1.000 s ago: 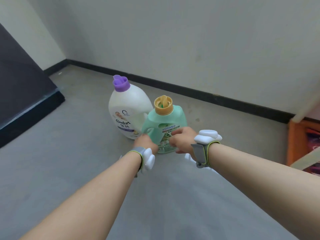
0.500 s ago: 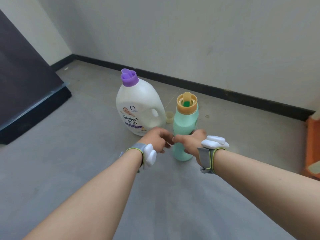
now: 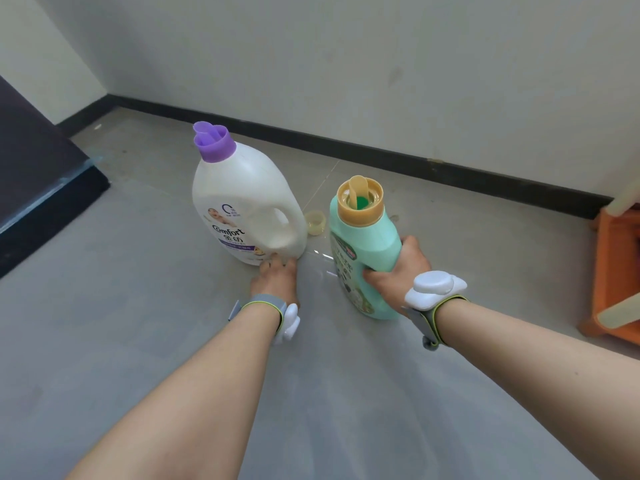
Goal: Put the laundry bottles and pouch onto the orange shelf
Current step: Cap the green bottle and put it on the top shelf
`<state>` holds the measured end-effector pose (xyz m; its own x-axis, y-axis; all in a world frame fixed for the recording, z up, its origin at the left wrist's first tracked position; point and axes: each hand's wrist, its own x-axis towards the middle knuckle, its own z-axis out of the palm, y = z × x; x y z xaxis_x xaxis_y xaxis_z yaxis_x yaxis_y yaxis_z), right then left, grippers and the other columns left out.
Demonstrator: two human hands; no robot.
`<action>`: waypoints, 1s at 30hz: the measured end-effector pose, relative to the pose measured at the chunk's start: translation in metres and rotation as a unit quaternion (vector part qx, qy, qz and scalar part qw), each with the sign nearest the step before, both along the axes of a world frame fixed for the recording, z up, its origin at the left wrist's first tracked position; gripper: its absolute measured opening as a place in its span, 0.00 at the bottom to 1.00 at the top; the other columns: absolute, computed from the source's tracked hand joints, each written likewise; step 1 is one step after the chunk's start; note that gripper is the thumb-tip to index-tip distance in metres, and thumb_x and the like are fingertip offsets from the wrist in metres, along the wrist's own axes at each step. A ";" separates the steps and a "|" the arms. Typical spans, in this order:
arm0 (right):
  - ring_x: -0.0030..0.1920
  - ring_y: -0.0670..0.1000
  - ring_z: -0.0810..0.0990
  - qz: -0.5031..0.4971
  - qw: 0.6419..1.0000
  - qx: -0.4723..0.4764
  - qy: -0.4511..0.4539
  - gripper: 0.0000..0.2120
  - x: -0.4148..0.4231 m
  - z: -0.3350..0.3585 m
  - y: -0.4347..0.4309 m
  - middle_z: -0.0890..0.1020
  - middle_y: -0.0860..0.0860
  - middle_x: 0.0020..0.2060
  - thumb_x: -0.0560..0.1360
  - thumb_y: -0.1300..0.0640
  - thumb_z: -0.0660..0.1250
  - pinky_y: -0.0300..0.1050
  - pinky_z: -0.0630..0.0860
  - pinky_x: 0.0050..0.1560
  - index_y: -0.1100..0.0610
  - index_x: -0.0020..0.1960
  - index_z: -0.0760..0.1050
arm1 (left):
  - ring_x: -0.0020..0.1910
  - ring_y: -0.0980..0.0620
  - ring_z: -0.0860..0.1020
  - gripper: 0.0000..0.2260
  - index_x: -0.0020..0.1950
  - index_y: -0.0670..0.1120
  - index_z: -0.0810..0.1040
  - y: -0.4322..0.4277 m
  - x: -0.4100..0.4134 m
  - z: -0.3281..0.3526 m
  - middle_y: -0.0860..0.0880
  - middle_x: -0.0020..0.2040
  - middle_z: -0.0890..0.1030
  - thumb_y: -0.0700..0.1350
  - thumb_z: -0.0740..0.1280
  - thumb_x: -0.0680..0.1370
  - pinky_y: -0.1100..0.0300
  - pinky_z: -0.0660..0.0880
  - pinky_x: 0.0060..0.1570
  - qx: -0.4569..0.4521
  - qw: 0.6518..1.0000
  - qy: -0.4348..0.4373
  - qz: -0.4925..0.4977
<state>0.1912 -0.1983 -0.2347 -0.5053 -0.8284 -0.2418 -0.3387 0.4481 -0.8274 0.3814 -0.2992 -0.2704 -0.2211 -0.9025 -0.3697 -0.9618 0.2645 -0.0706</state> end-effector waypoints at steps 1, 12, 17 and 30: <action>0.35 0.43 0.72 0.004 1.000 -0.002 -0.001 0.24 -0.001 -0.001 -0.001 0.72 0.42 0.37 0.69 0.50 0.75 0.46 0.71 0.41 0.53 0.55 0.63 | 0.68 0.40 0.64 0.27 0.69 0.46 0.64 0.000 0.000 -0.003 0.42 0.69 0.65 0.37 0.65 0.71 0.48 0.74 0.56 -0.018 1.000 -0.022 -0.008; 0.46 0.53 0.77 0.064 0.998 0.018 -0.020 0.29 -0.017 0.010 0.000 0.75 0.45 0.42 0.70 0.51 0.75 0.48 0.75 0.47 0.56 0.64 0.65 | 0.62 0.38 0.73 0.30 0.64 0.44 0.70 -0.012 -0.018 0.020 0.42 0.61 0.74 0.51 0.72 0.64 0.51 0.73 0.58 -0.023 0.957 0.261 0.121; 0.55 0.59 0.80 0.075 0.996 0.043 -0.013 0.31 -0.023 0.026 0.013 0.80 0.54 0.54 0.70 0.51 0.75 0.56 0.77 0.59 0.57 0.67 0.66 | 0.63 0.44 0.70 0.27 0.64 0.52 0.71 -0.023 -0.059 0.107 0.49 0.55 0.71 0.56 0.70 0.66 0.57 0.68 0.54 -0.078 0.890 0.437 0.106; 0.59 0.56 0.79 0.158 0.962 0.201 0.095 0.36 -0.051 0.072 0.034 0.78 0.52 0.60 0.70 0.38 0.72 0.50 0.75 0.64 0.59 0.67 0.65 | 0.52 0.51 0.76 0.22 0.56 0.52 0.75 0.022 -0.114 0.202 0.53 0.54 0.76 0.60 0.71 0.67 0.58 0.74 0.48 -0.030 0.946 0.290 -0.142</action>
<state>0.1399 -0.1642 -0.1629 -0.3106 -0.8068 -0.5026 -0.6379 0.5689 -0.5190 0.2672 -0.2770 -0.0685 -0.6068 -0.7925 -0.0611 -0.7345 0.5297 0.4242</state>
